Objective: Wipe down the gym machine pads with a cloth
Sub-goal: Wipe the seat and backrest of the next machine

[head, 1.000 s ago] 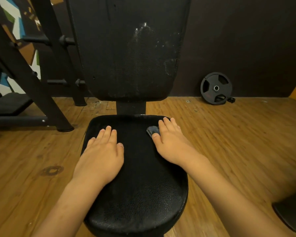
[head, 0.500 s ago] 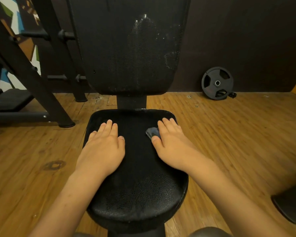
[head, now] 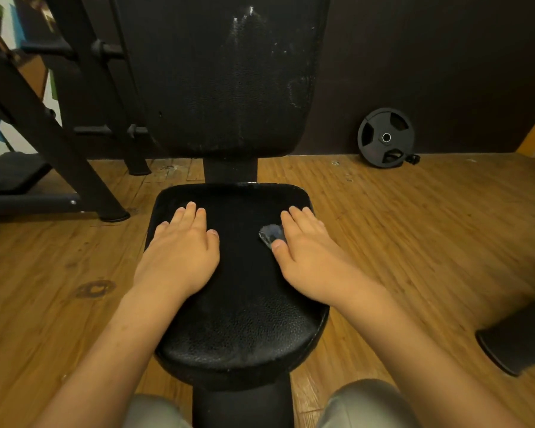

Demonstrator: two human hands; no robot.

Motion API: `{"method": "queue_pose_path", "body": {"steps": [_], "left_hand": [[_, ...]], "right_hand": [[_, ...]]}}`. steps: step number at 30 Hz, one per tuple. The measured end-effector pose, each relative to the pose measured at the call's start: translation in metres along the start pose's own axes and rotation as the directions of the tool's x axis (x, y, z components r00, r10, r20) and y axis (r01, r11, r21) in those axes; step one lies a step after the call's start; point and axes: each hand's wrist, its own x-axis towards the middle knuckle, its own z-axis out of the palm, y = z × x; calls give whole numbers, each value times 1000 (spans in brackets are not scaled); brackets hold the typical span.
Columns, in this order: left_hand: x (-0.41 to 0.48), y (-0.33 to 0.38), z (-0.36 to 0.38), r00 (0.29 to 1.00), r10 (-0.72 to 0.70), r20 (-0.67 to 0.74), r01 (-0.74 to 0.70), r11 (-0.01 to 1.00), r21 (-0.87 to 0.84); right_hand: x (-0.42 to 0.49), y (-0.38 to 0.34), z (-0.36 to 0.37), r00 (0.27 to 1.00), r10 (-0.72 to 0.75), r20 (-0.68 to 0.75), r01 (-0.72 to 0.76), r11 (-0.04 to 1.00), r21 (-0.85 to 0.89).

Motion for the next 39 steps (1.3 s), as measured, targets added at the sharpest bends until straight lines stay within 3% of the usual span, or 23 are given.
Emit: {"method": "queue_pose_path", "body": {"steps": [9, 21, 31, 36, 39], "left_hand": [[0, 0, 0, 1000, -6, 11, 6, 1000, -6], [3, -4, 4, 1000, 5, 12, -5, 1000, -7], [2, -1, 2, 1000, 0, -2, 0, 1000, 6], [0, -1, 2, 1000, -3, 2, 3, 1000, -6], [1, -2, 3, 1000, -3, -2, 3, 1000, -18]], "right_hand": [[22, 3, -4, 999, 33, -27, -32, 998, 47], [-80, -13, 3, 999, -27, 25, 25, 998, 52], [13, -9, -5, 999, 41, -8, -41, 999, 21], [83, 1, -12, 989, 104, -105, -103, 995, 19], [104, 2, -19, 986, 151, -73, -151, 988, 10]]}}
